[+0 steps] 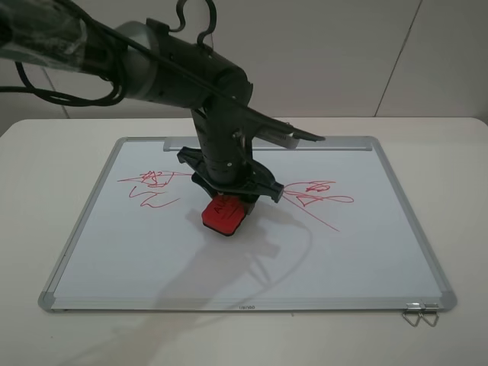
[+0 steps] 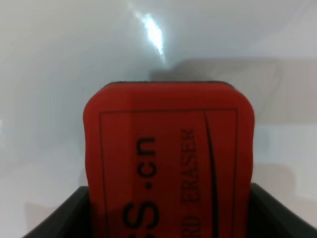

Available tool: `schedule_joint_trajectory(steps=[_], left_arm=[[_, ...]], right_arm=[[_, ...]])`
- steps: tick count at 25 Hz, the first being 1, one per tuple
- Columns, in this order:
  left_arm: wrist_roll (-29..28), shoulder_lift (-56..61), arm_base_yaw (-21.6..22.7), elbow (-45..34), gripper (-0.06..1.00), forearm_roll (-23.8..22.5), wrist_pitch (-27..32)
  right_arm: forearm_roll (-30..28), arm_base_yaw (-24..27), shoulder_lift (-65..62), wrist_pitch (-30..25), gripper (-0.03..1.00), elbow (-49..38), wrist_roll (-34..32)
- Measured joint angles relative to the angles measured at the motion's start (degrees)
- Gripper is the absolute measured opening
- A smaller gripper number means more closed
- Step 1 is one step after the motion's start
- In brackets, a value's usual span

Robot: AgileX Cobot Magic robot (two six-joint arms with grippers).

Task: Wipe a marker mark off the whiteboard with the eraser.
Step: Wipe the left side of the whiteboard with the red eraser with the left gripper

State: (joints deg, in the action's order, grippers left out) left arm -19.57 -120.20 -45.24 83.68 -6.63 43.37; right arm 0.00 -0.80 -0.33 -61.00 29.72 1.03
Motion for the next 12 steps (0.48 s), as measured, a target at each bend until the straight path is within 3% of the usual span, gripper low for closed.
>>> schedule_joint_trajectory(steps=[6,12], left_arm=[[1.54,2.09,5.64,-0.05,0.57,-1.51,6.54],[2.86,5.88,13.94,-5.69,0.57,-1.41,4.69]], right_arm=[[0.0,0.0,0.0,0.0,0.83,0.0,0.0],[0.0,0.0,0.0,0.0,0.83,0.0,0.0]])
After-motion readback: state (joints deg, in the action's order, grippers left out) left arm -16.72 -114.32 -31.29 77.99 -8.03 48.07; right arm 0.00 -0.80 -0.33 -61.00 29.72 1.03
